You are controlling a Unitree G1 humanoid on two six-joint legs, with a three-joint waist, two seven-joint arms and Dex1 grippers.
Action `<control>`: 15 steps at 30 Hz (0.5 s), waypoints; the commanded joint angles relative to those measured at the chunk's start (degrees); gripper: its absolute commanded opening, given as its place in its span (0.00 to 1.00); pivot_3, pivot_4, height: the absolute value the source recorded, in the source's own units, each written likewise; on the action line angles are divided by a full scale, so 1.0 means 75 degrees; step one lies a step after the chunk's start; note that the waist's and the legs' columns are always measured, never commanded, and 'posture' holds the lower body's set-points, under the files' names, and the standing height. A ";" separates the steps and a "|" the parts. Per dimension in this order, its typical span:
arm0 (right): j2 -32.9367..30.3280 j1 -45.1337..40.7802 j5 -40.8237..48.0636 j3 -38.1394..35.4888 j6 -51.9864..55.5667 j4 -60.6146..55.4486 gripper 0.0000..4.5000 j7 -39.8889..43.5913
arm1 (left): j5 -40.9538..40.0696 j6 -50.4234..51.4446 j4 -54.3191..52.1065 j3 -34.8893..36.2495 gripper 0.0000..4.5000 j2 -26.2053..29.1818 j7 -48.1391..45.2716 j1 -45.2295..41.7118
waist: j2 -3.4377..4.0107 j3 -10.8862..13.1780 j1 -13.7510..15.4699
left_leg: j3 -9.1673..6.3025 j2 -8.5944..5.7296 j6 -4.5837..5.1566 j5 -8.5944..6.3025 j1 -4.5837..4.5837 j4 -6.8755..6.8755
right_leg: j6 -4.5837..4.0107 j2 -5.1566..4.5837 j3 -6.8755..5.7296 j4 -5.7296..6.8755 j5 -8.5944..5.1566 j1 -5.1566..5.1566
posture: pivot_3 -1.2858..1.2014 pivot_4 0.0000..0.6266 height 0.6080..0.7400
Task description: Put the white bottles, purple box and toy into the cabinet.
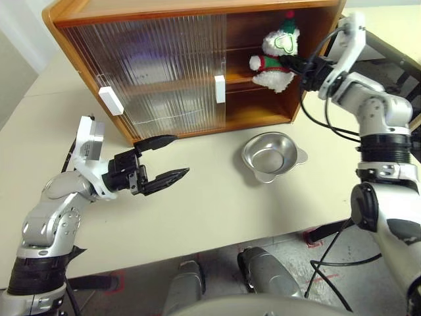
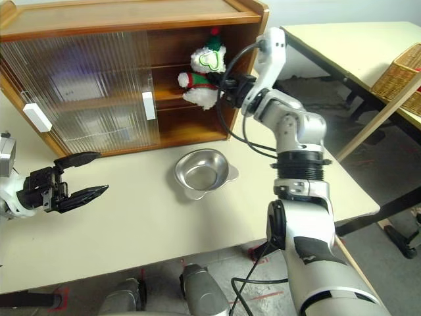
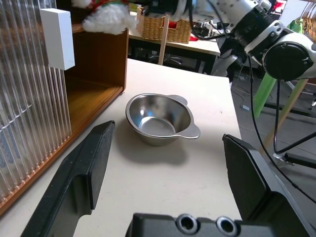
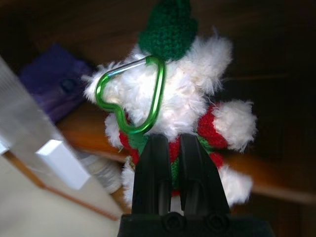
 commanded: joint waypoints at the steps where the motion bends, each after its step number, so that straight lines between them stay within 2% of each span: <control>1: 0.0151 -0.0397 -0.0677 0.0168 -0.1226 0.1038 0.00 -0.0093 | -0.0014 0.0028 -0.0238 0.0082 1.00 0.0003 0.0047 0.0167 | 0.0000 0.0000 0.0003 | 0.0000 0.0002 0.0001 0.0001 0.0000 0.0001 | -0.0009 0.0000 0.0001 0.0000 0.0002 0.0000 | 0.43 0.15 1.00; 3: 0.0236 -0.0590 -0.0812 0.0057 -0.1749 0.1455 0.00 -0.0207 | -0.0020 0.0030 -0.0282 0.0106 1.00 -0.0005 0.0080 0.0225 | 0.0001 0.0000 0.0006 | 0.0000 0.0004 0.0007 0.0005 0.0000 0.0004 | -0.0052 0.0000 0.0002 0.0000 -0.0009 -0.0001 | 0.43 0.16 1.00; 11: 0.0419 -0.1327 -0.1140 -0.0144 -0.3139 0.2844 0.00 -0.0362 | -0.0025 0.0040 -0.0280 0.0126 1.00 0.0024 0.0098 0.0254 | 0.0009 0.0005 0.0072 | -0.0002 0.0006 0.0021 0.0016 -0.0003 -0.0014 | -0.0088 -0.0001 0.0008 0.0001 0.0022 -0.0023 | 0.43 0.16 1.00; 15: 0.0515 -0.1284 -0.1545 0.0159 -0.3530 0.3290 0.00 -0.0203 | -0.0034 0.0056 -0.0271 0.0132 1.00 0.0050 0.0089 0.0235 | 0.0009 0.0006 0.0033 | -0.0002 0.0016 0.0020 0.0017 -0.0003 -0.0032 | -0.0095 0.0001 0.0010 0.0001 0.0021 -0.0034 | 0.43 0.16 1.00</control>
